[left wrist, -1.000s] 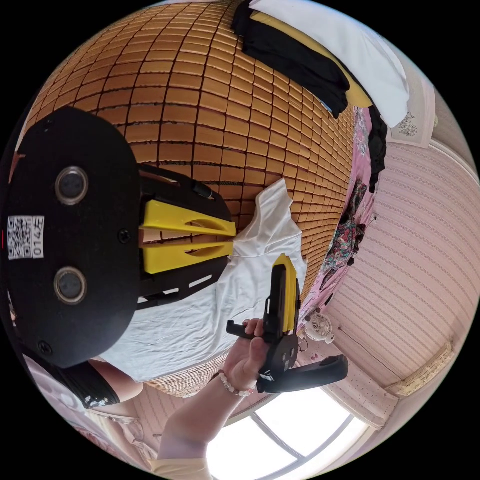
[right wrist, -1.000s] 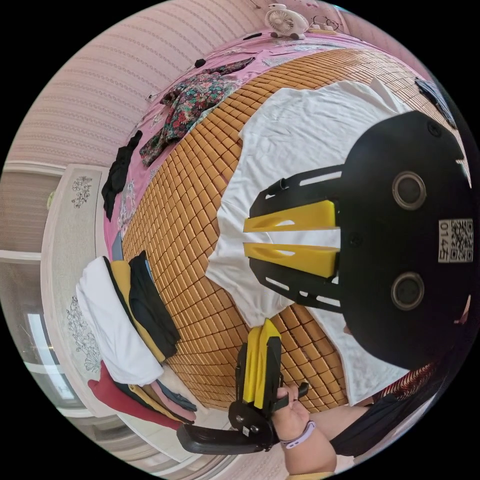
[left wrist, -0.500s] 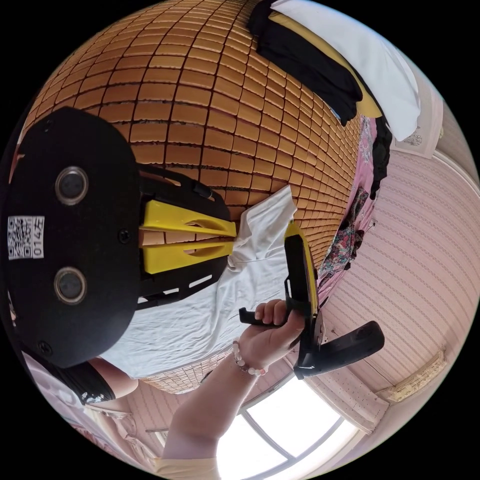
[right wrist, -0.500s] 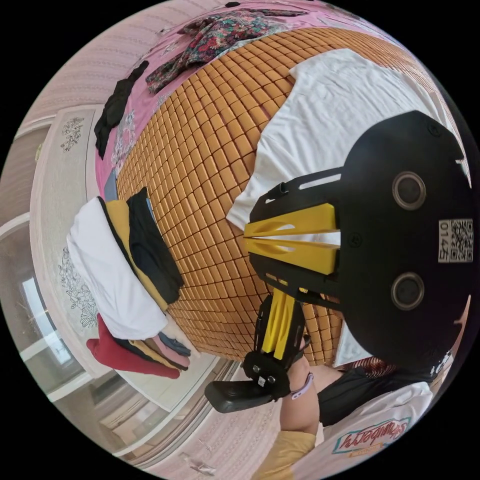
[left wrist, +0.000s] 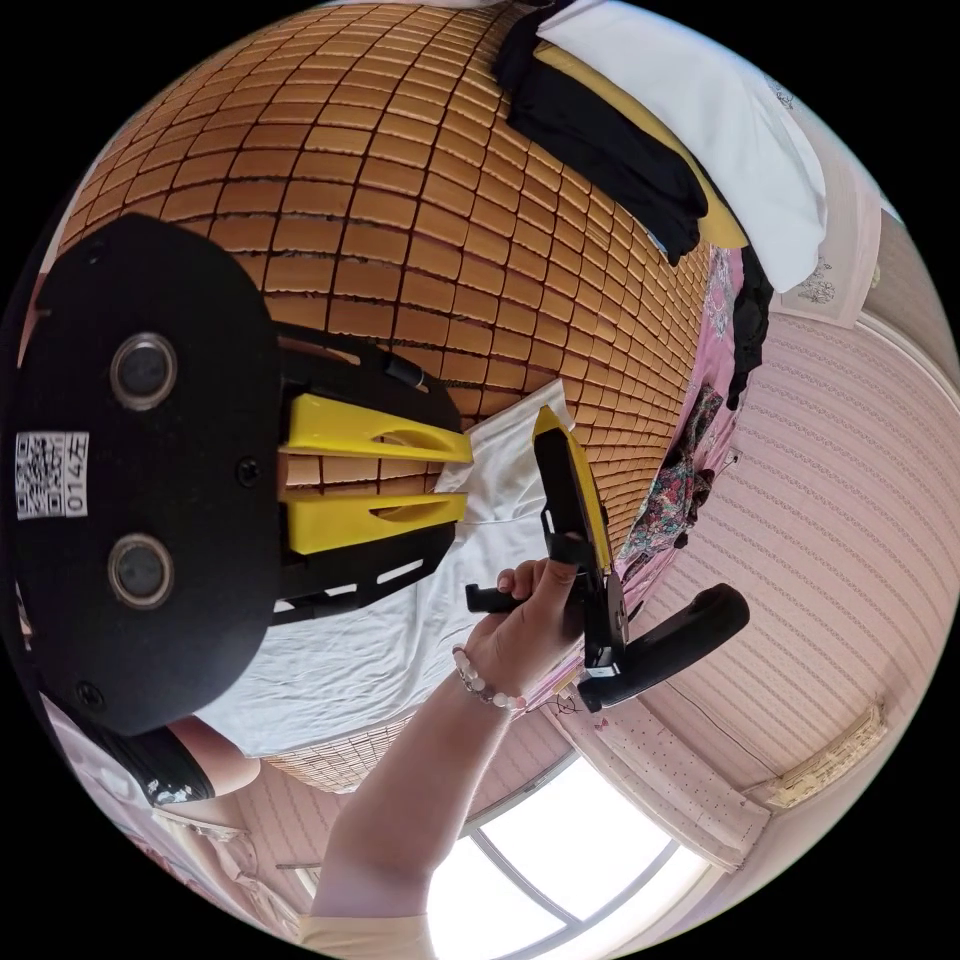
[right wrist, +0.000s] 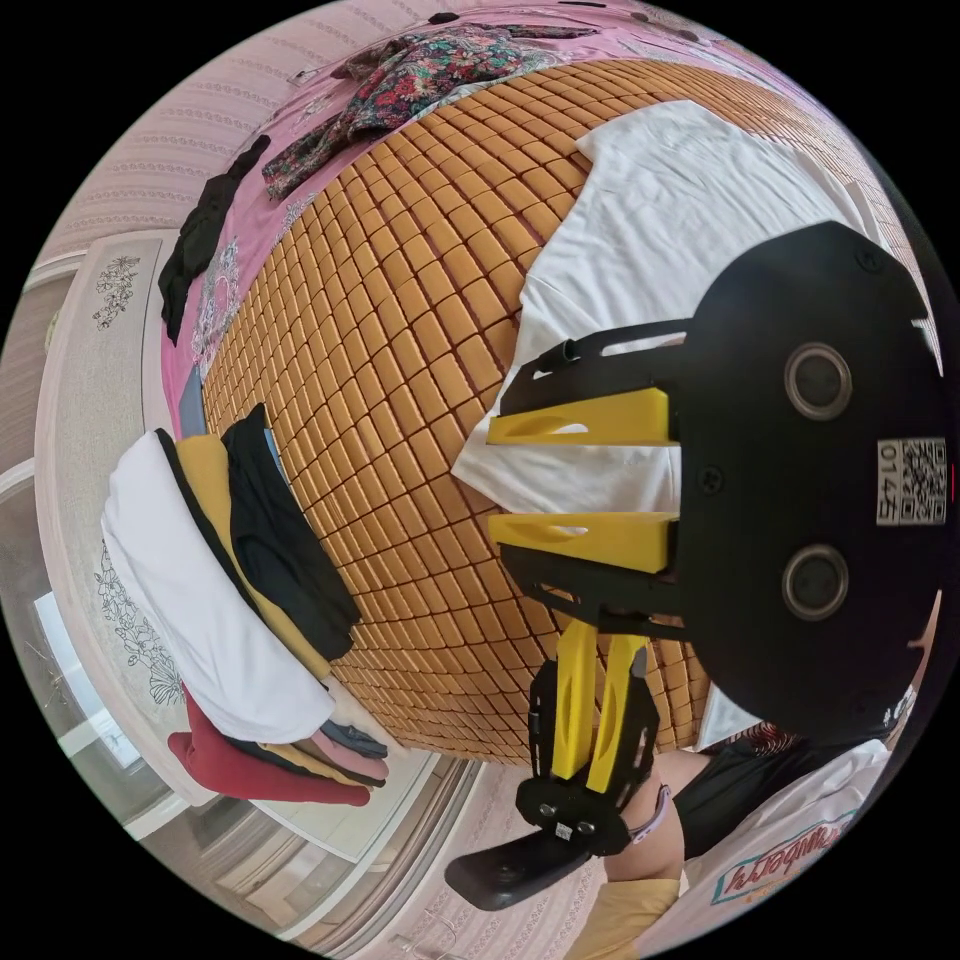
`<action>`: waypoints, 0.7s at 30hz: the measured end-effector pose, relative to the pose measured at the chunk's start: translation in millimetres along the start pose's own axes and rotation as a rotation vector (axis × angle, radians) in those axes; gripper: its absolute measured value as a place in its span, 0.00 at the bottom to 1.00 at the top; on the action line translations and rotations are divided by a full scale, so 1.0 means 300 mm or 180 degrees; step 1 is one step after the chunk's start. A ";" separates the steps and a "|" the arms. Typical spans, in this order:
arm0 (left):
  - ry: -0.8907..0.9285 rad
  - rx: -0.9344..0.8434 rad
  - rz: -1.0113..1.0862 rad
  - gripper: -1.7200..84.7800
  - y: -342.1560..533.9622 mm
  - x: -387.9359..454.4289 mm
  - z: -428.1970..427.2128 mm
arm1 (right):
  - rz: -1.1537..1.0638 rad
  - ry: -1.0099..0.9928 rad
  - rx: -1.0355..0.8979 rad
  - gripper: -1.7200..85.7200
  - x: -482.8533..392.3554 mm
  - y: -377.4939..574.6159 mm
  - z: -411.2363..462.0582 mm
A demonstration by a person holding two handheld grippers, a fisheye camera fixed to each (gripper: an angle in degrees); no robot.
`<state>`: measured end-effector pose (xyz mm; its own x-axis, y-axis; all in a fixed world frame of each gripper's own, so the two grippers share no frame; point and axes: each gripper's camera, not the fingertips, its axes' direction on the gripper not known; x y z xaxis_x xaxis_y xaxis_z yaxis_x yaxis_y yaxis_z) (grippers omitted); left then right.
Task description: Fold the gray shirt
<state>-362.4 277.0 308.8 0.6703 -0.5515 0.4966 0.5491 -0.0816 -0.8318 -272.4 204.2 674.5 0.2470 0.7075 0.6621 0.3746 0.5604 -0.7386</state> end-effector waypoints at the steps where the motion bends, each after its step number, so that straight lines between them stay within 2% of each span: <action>1: -0.0058 0.0071 -0.0016 0.07 0.004 0.009 -0.007 | 0.0020 0.0042 -0.0020 0.11 0.001 -0.012 0.005; 3: -0.0116 0.0112 0.0003 0.07 0.005 0.027 0.005 | 0.0049 0.0202 -0.0113 0.10 0.002 -0.054 0.031; 5: -0.0190 -0.0140 0.0097 0.08 -0.013 0.052 0.092 | 0.0012 0.0378 -0.0094 0.08 -0.006 -0.074 0.026; 8: -0.0390 -0.0538 0.0105 0.07 -0.034 0.054 0.206 | 0.0016 0.0300 -0.0119 0.05 -0.010 -0.117 0.004; 11: -0.0426 -0.0548 0.0102 0.06 -0.061 0.045 0.229 | -0.0003 0.0340 -0.0131 0.02 -0.016 -0.170 -0.024; 16: -0.0545 -0.0432 0.0115 0.03 -0.133 0.018 0.261 | 0.0238 0.0417 0.0128 0.02 0.007 -0.254 -0.107; 21: -0.0521 -0.0611 0.0241 0.06 -0.147 -0.001 0.346 | 0.0659 0.0457 0.0346 0.04 0.032 -0.247 -0.221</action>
<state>-335.0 366.9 371.0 0.7862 -0.4217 0.4518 0.4001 -0.2097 -0.8921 -238.5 141.0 743.8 0.4354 0.7480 0.5009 0.2067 0.4585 -0.8643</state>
